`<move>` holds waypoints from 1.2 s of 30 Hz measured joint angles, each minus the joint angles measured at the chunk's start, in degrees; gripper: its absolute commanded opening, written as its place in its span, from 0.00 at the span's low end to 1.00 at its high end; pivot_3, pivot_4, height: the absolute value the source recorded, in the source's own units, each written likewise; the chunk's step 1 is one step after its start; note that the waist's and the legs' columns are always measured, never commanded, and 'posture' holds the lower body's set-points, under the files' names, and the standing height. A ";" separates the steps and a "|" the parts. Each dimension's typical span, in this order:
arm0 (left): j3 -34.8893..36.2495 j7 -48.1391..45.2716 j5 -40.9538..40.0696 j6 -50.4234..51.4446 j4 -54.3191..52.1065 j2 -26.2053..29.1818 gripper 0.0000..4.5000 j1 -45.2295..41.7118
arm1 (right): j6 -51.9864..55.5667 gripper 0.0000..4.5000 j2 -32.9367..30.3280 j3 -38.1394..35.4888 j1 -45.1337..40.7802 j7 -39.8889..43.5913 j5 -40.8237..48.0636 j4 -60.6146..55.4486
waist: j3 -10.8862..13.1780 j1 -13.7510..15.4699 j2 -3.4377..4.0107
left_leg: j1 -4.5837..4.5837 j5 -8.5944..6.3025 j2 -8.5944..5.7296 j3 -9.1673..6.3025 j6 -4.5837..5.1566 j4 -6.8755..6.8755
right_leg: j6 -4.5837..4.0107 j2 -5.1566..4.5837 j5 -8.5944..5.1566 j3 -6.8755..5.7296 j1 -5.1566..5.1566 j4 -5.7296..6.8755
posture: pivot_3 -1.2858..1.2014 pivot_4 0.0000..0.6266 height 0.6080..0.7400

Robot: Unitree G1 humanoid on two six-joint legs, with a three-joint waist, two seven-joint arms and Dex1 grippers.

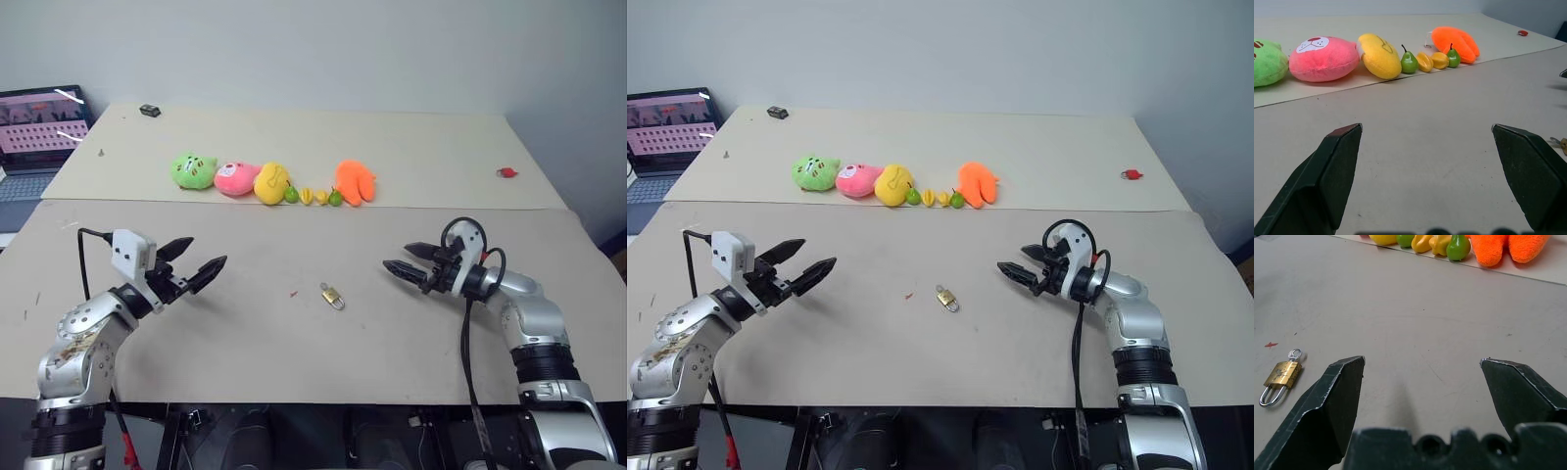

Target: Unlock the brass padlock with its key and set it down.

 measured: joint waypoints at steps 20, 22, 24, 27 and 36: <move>-13.74 -22.77 10.29 -21.13 6.48 4.98 1.00 -3.38 | 21.98 1.00 -5.23 4.86 14.85 -9.69 0.54 -35.86 | 0.00 0.90 0.01 | -0.23 -0.03 0.04 0.06 -0.05 0.01 | -0.30 0.06 -0.20 0.12 -0.27 0.04 | 0.52 0.24 0.86; -14.13 -23.25 10.29 -21.53 6.80 4.56 1.00 -4.69 | 25.22 1.00 -2.53 6.01 14.84 -13.38 0.54 -37.13 | 0.00 0.91 0.01 | -0.44 -0.03 0.03 0.06 -0.05 0.08 | -0.10 0.07 -0.06 0.16 -0.43 0.05 | 0.52 0.24 0.86; -15.06 -23.82 10.27 -21.51 6.79 4.28 1.00 -5.55 | 27.98 1.00 -0.48 6.73 14.83 -16.80 0.45 -37.41 | 0.00 0.98 0.01 | -0.48 -0.03 0.02 0.06 -0.05 0.10 | -0.05 0.09 -0.01 0.20 -0.46 0.06 | 0.52 0.24 0.86; -15.75 -24.15 10.27 -21.45 6.82 4.04 1.00 -5.64 | 29.18 1.00 0.07 7.37 14.96 -19.70 -0.45 -38.59 | -0.01 1.12 0.01 | -0.48 -0.03 0.02 0.06 -0.05 0.10 | -0.05 0.11 -0.01 0.20 -0.47 0.06 | 0.52 0.24 0.86; -16.01 -24.21 10.21 -20.26 7.08 3.17 1.00 -6.25 | 28.99 1.00 4.88 8.74 17.27 -25.98 -2.54 -41.37 | -0.07 0.51 -0.09 | -0.39 -0.03 0.06 0.05 -0.04 0.11 | -0.05 0.17 -0.02 0.25 -0.44 0.13 | 0.52 0.24 0.86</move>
